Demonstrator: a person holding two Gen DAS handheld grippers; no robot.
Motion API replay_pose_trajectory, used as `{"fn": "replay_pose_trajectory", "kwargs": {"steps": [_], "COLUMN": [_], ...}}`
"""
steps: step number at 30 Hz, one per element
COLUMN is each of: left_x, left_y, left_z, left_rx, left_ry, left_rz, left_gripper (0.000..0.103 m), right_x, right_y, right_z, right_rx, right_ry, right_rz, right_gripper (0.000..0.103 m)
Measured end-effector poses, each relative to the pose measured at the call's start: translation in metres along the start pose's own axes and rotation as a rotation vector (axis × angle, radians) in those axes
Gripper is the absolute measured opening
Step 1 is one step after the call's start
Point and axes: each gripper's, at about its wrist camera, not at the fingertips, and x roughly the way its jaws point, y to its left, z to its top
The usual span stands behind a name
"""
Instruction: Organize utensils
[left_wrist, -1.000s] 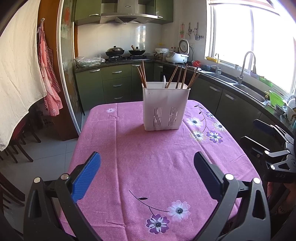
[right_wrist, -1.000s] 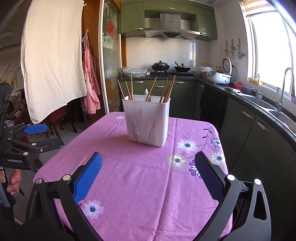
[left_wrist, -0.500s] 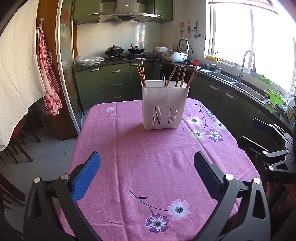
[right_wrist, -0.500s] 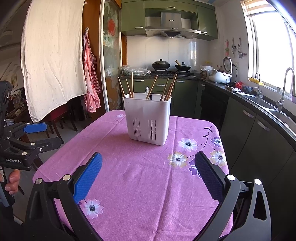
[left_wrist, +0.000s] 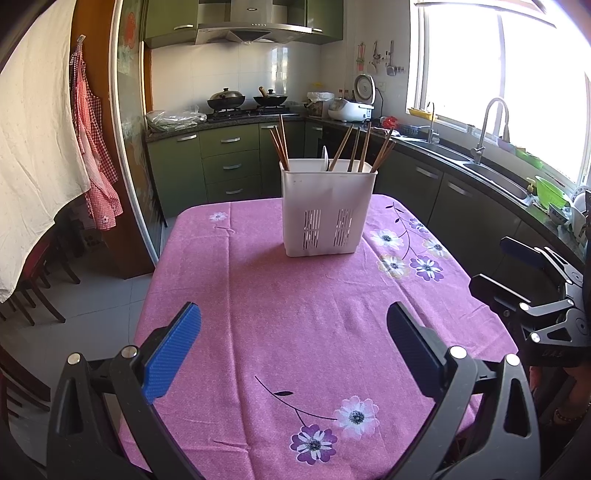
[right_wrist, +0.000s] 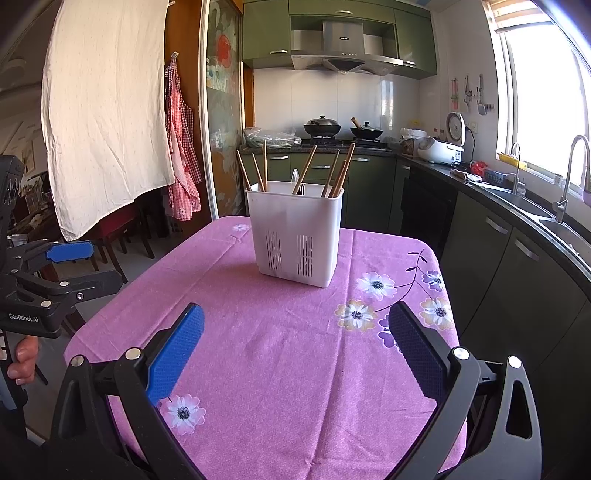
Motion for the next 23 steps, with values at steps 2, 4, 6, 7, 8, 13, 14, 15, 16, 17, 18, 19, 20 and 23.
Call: {"fn": "replay_pose_trajectory", "kwargs": {"steps": [2, 4, 6, 7, 8, 13, 14, 15, 16, 17, 18, 19, 20, 23], "left_x": [0.001, 0.001, -0.001, -0.002, -0.002, -0.006, -0.005, -0.003, -0.001, 0.001, 0.004, 0.007, 0.011, 0.023], "left_y": [0.001, 0.000, 0.000, -0.001, -0.001, -0.002, -0.002, -0.001, 0.001, 0.003, 0.005, 0.006, 0.007, 0.008], "left_z": [0.000, 0.000, 0.001, 0.001, 0.001, 0.001, 0.002, 0.002, 0.003, 0.003, 0.004, 0.003, 0.003, 0.000], "left_rx": [-0.004, -0.004, 0.003, 0.005, 0.005, 0.016, 0.013, 0.007, -0.004, -0.015, -0.022, -0.022, -0.022, -0.017], "left_ry": [0.003, -0.003, -0.022, -0.028, -0.032, -0.072, -0.066, -0.061, -0.053, -0.041, -0.029, -0.018, -0.003, 0.026], "left_rz": [-0.011, -0.023, -0.038, -0.043, -0.049, -0.055, -0.053, -0.052, -0.046, -0.038, -0.039, -0.048, -0.051, -0.036], "left_gripper": [0.096, 0.096, 0.096, 0.096, 0.096, 0.096, 0.096, 0.096, 0.096, 0.096, 0.096, 0.096, 0.096, 0.096], "right_x": [0.000, 0.001, 0.002, 0.002, 0.002, 0.002, 0.002, 0.002, 0.002, 0.002, 0.003, 0.004, 0.005, 0.010], "right_y": [0.001, 0.001, 0.001, 0.001, 0.001, -0.002, -0.002, -0.002, -0.002, -0.003, -0.003, -0.003, -0.004, -0.007], "right_z": [-0.001, -0.001, -0.002, -0.002, -0.002, -0.002, -0.002, -0.002, -0.002, -0.002, -0.002, -0.002, -0.002, -0.002], "right_rx": [-0.001, -0.001, -0.001, -0.002, -0.002, 0.000, 0.000, 0.001, 0.002, 0.003, 0.004, 0.005, 0.007, 0.011], "right_ry": [0.001, 0.003, 0.006, 0.007, 0.008, 0.010, 0.010, 0.011, 0.012, 0.013, 0.015, 0.017, 0.020, 0.034], "right_rz": [0.000, 0.001, 0.003, 0.003, 0.004, 0.007, 0.008, 0.008, 0.007, 0.006, 0.005, 0.005, 0.004, 0.000], "right_gripper": [0.098, 0.098, 0.098, 0.098, 0.098, 0.098, 0.098, 0.098, 0.098, 0.098, 0.098, 0.098, 0.098, 0.098]}}
